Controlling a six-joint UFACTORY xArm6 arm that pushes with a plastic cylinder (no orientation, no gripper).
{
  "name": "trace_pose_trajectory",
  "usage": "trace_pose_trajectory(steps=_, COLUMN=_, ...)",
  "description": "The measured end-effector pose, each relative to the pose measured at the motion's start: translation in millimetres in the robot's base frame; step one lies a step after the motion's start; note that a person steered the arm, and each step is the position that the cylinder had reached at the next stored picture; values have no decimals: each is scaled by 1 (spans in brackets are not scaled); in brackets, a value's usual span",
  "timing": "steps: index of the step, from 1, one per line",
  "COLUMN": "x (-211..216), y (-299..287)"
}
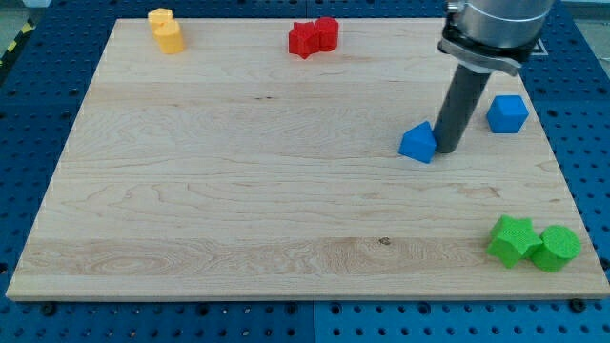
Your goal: Slide the blue triangle towards the center
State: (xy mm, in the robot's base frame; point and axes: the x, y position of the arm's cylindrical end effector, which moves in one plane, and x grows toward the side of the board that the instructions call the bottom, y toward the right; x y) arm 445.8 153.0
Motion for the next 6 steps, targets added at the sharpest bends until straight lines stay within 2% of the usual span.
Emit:
trace_pose_trajectory(steps=1, x=-11, y=-25)
trace_pose_trajectory(steps=3, x=-2, y=-28)
trace_pose_trajectory(steps=4, x=-2, y=-60)
trace_pose_trajectory(steps=6, x=7, y=-79)
